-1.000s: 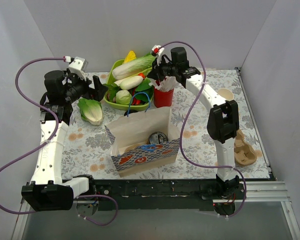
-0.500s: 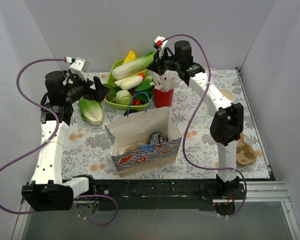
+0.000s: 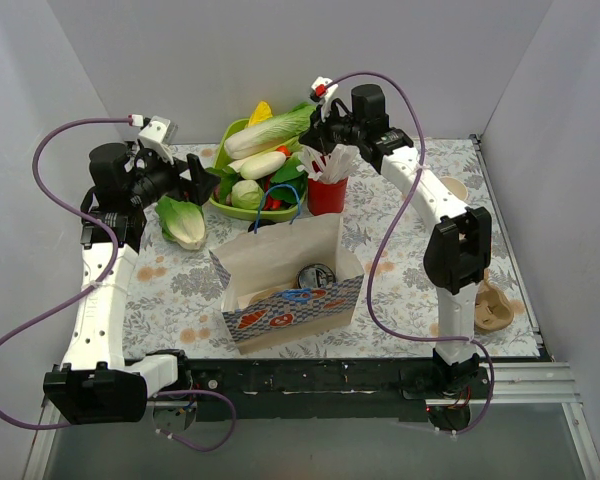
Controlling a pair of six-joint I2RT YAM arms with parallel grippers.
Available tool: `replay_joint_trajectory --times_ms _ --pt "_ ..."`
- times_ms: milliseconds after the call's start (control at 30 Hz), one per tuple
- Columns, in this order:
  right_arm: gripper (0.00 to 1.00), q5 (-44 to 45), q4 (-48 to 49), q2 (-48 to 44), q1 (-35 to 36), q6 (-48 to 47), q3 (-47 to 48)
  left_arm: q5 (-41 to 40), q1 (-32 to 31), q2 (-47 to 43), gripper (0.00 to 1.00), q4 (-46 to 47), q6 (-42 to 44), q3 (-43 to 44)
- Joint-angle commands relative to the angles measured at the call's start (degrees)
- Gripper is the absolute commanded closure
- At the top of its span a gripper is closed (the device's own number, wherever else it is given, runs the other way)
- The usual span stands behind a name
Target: Pack the takeout coffee
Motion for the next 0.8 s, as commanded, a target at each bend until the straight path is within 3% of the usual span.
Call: replay_joint_trajectory --times_ms 0,200,233,333,433,533,767 --pt "0.99 -0.4 1.5 -2.0 -0.3 0.4 -0.2 1.5 0.3 -1.7 0.1 0.5 -0.3 -0.7" --pt "0.98 -1.6 0.9 -1.9 -0.3 -0.8 -0.7 1.3 0.2 -1.4 0.09 0.5 -0.1 -0.6" --pt "0.83 -2.3 0.8 -1.9 -0.4 -1.5 -0.7 1.3 0.3 -1.4 0.1 0.6 -0.1 -0.6" --pt "0.7 -1.0 0.7 -1.6 -0.4 -0.5 -1.4 1.3 0.2 -1.4 0.1 0.5 -0.1 -0.9" --pt "0.69 0.9 1.2 -1.3 -0.4 -0.2 -1.8 1.4 0.4 -1.3 0.09 0.5 -0.1 -0.8" --pt "0.62 1.4 1.5 -0.4 -0.4 0.1 -1.4 1.2 0.4 -1.2 0.09 0.4 0.0 -0.7" --pt "0.63 1.2 0.7 1.0 -0.3 0.2 -1.2 1.1 0.6 -1.4 0.09 0.2 0.2 -0.7"
